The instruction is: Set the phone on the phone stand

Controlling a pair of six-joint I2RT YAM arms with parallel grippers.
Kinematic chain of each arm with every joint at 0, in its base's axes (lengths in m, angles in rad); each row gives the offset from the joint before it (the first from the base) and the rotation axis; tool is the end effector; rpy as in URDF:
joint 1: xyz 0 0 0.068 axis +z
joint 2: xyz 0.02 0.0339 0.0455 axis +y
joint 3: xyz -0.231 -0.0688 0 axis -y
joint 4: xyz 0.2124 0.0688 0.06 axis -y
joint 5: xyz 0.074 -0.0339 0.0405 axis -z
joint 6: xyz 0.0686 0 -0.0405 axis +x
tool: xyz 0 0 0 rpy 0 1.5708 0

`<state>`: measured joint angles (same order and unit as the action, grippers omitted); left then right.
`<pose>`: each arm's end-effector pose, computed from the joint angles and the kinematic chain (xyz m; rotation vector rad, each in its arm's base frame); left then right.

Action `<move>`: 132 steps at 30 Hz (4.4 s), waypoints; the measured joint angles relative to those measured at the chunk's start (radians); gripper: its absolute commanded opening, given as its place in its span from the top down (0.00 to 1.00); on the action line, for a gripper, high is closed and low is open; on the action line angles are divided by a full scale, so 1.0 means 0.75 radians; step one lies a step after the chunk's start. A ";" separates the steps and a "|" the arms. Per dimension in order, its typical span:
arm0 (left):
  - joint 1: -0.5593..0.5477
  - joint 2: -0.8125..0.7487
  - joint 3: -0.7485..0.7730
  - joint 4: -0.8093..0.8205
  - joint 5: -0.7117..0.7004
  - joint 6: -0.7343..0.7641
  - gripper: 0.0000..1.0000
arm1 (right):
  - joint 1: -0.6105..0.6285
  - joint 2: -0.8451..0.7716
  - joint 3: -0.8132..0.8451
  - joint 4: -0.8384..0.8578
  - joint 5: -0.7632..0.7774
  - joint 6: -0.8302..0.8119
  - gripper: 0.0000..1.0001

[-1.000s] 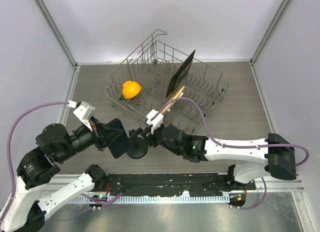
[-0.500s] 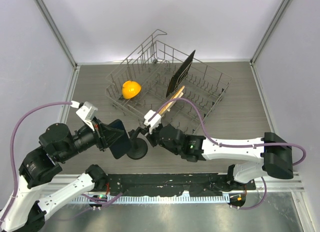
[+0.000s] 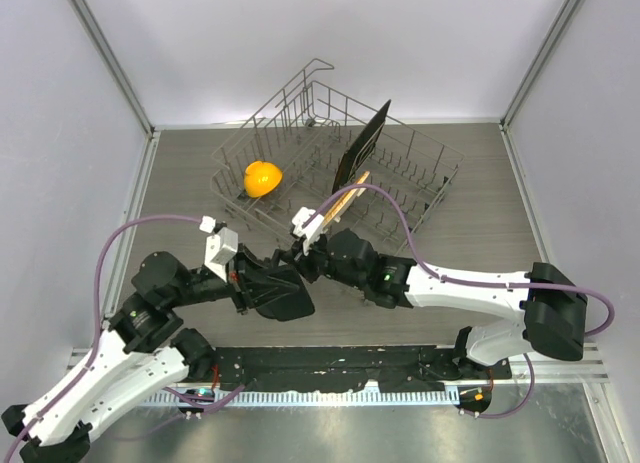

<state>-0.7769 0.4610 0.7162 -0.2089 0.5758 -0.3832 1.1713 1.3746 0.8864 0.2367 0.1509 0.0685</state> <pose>0.0700 -0.1212 0.3340 0.8100 1.4911 -1.3318 0.1371 0.2982 0.2581 -0.8908 1.6586 0.7312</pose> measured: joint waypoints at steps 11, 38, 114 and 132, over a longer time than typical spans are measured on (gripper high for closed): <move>0.000 0.157 -0.105 0.386 0.270 0.294 1.00 | -0.065 0.000 -0.001 0.003 -0.281 0.004 1.00; 0.116 0.384 -0.052 0.196 0.372 0.685 1.00 | -0.170 0.000 -0.050 0.095 -0.527 0.006 1.00; 0.277 -0.300 -0.212 -0.232 -1.003 0.665 1.00 | 0.568 0.038 0.391 -0.332 0.778 0.157 0.80; 0.280 -0.412 -0.173 -0.357 -0.300 0.563 1.00 | -0.053 -0.031 0.162 -0.149 -0.740 -0.037 0.28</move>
<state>-0.5671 0.1520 0.5861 -0.4763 0.3508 0.0391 1.1313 1.3518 1.0080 0.1253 -0.4038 0.0410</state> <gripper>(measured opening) 0.193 0.706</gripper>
